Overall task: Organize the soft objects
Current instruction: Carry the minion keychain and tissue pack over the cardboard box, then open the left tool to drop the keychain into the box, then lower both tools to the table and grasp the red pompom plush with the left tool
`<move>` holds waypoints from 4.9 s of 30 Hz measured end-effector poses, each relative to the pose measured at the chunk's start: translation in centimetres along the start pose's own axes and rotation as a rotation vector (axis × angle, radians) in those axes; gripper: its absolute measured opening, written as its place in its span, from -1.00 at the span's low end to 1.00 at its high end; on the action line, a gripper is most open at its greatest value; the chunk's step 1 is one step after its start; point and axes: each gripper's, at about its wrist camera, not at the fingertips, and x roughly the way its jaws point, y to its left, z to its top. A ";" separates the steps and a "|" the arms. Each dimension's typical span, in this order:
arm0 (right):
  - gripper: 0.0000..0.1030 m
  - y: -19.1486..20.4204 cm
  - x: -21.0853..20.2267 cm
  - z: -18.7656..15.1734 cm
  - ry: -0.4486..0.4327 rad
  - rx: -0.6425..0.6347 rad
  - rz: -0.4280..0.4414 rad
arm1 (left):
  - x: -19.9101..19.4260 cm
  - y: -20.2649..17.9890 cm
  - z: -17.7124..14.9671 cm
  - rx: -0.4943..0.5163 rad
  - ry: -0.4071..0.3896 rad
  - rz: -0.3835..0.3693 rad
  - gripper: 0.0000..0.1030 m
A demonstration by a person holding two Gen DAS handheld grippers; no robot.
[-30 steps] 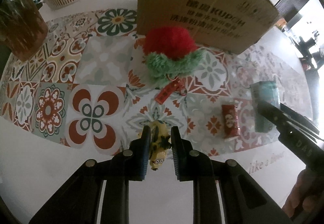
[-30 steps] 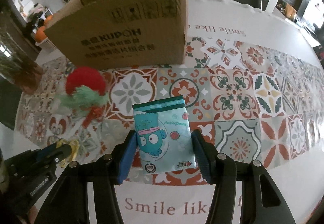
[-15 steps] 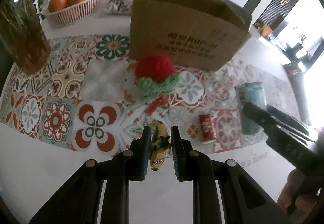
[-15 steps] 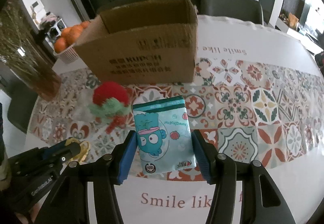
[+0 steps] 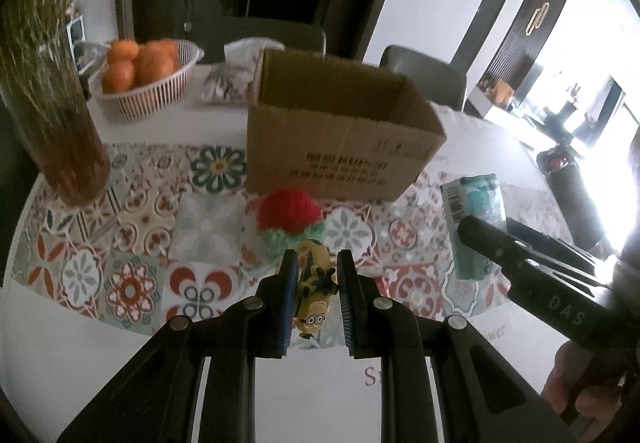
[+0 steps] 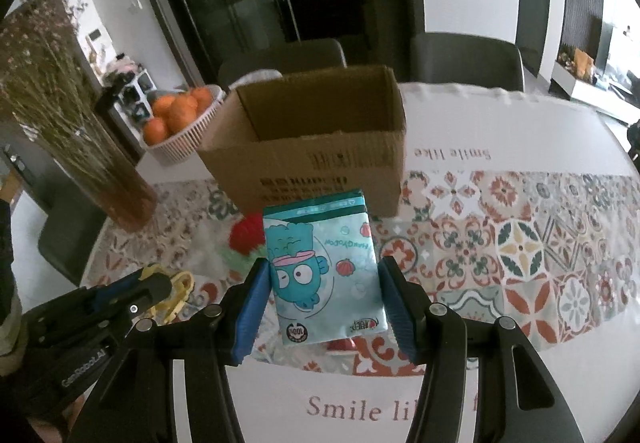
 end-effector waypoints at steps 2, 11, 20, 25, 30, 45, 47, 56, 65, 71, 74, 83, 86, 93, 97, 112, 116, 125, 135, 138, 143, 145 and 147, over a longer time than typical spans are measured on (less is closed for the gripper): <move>0.09 0.1 -0.4 0.3 -0.016 -0.001 0.007 | -0.5 -0.2 0.4 0.008 -0.015 0.003 -0.60; 0.09 0.5 -1.7 1.9 -0.068 0.003 0.031 | -2.0 -0.6 2.3 0.029 -0.081 -0.003 -0.62; 0.09 0.7 -2.2 3.9 -0.113 0.001 0.051 | -2.3 -1.0 4.5 0.053 -0.127 -0.009 -0.62; 0.09 0.6 -1.9 5.1 -0.130 0.003 0.056 | -2.2 -1.2 6.0 0.067 -0.155 -0.008 -0.62; 0.06 0.5 -1.4 6.4 -0.140 0.004 0.065 | -1.8 -1.4 7.5 0.076 -0.172 -0.014 -0.62; -0.54 -0.7 2.2 12.5 -0.141 0.026 0.085 | 2.0 -2.2 14.8 0.093 -0.200 -0.029 -0.63; -0.55 -1.0 2.8 13.1 -0.138 0.027 0.081 | 2.7 -2.3 15.5 0.109 -0.204 -0.027 -0.63; -0.54 -2.0 5.6 13.9 -0.110 0.035 0.068 | 7.1 -2.6 17.2 0.133 -0.153 -0.009 -0.63; -0.54 -3.2 8.0 13.6 -0.075 0.056 0.062 | 10.3 -2.5 16.8 0.153 -0.090 0.031 -0.22; -0.04 -3.3 8.2 13.1 -0.063 0.052 0.031 | 9.3 -1.8 15.8 0.144 -0.105 0.073 0.08; 0.16 -2.9 7.7 12.7 -0.080 0.041 0.011 | 8.4 -1.6 15.2 0.152 -0.120 0.094 0.16; 0.50 -2.4 6.2 10.7 -0.087 0.041 -0.007 | 6.1 -1.1 12.3 0.166 -0.125 0.138 0.36; 0.61 -2.4 6.1 9.8 -0.082 0.053 -0.014 | 5.9 -0.9 11.5 0.165 -0.117 0.141 0.39; 0.65 -2.6 6.9 7.3 -0.057 0.073 -0.001 | 6.1 -0.5 9.3 0.162 -0.107 0.158 0.49; 0.68 -2.6 7.7 6.0 -0.044 0.073 0.004 | 7.0 0.0 8.0 0.151 -0.086 0.155 0.50; 0.76 -3.8 11.3 2.5 0.003 0.114 -0.004 | 10.2 1.0 4.7 0.127 -0.020 0.141 0.53; 0.76 -4.2 12.6 2.0 0.024 0.132 -0.012 | 11.3 1.3 4.1 0.123 0.002 0.144 0.53; 0.76 -5.1 15.4 1.1 0.078 0.172 -0.022 | 14.1 1.7 2.9 0.112 0.057 0.130 0.53; 0.76 -5.8 18.4 0.1 0.139 0.207 -0.026 | 17.0 2.1 2.2 0.085 0.115 0.106 0.53; 0.76 -5.4 19.2 0.0 0.151 0.190 -0.044 | 17.8 2.2 2.1 0.072 0.123 0.098 0.53; 0.76 -4.9 20.4 -0.2 0.167 0.177 -0.071 | 18.8 2.4 2.3 0.057 0.119 0.094 0.53; 0.76 -4.7 20.7 -0.3 0.167 0.176 -0.085 | 19.2 2.6 2.3 0.056 0.120 0.096 0.53; 0.76 -4.6 20.9 -0.3 0.157 0.171 -0.100 | 19.6 2.7 2.3 0.059 0.118 0.095 0.52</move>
